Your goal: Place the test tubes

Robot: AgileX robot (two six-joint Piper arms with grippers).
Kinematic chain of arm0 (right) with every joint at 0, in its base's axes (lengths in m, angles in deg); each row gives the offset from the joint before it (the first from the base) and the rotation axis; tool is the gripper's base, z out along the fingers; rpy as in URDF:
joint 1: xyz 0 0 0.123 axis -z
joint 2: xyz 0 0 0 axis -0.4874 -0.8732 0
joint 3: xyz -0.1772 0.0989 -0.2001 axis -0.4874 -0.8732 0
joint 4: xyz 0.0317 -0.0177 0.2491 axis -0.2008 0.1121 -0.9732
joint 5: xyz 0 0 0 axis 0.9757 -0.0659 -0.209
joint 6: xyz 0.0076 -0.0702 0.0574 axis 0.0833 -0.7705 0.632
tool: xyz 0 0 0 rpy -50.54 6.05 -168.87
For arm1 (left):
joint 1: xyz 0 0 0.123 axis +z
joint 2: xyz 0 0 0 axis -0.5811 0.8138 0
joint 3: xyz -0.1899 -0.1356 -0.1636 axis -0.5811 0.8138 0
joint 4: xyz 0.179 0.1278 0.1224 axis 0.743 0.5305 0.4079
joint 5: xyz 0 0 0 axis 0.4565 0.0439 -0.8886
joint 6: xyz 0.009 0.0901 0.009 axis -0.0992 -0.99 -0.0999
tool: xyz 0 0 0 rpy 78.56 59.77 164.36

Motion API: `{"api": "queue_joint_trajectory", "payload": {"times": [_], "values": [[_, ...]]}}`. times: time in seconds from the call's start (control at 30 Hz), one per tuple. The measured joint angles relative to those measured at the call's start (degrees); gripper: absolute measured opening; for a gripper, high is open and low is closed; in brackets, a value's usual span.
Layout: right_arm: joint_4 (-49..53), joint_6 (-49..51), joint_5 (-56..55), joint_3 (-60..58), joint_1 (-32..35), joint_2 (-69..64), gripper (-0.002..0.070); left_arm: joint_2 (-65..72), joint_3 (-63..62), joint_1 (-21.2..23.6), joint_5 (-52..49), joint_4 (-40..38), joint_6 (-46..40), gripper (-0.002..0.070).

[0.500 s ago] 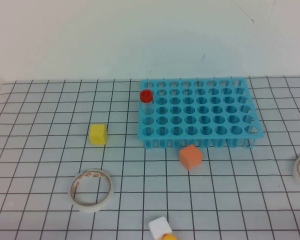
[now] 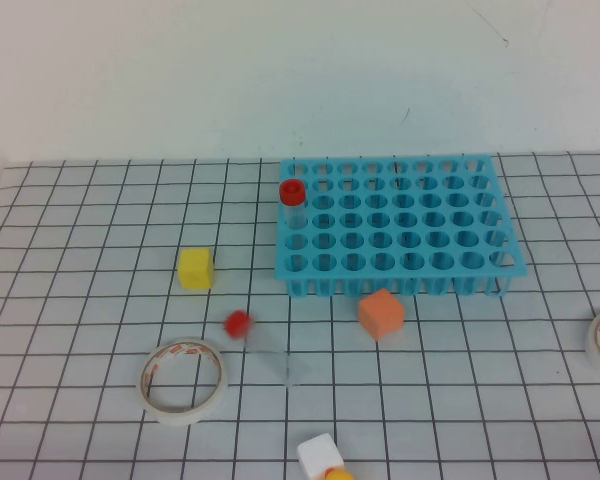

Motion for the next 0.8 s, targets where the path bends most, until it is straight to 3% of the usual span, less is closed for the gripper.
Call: {"api": "queue_joint_trajectory", "payload": {"times": [0.8], "values": [[0.12, 0.00, 0.00, 0.00, 0.00, 0.00, -0.0001, 0.00, 0.00, 0.00, 0.00, 1.26, -0.19, -0.0001]]}}
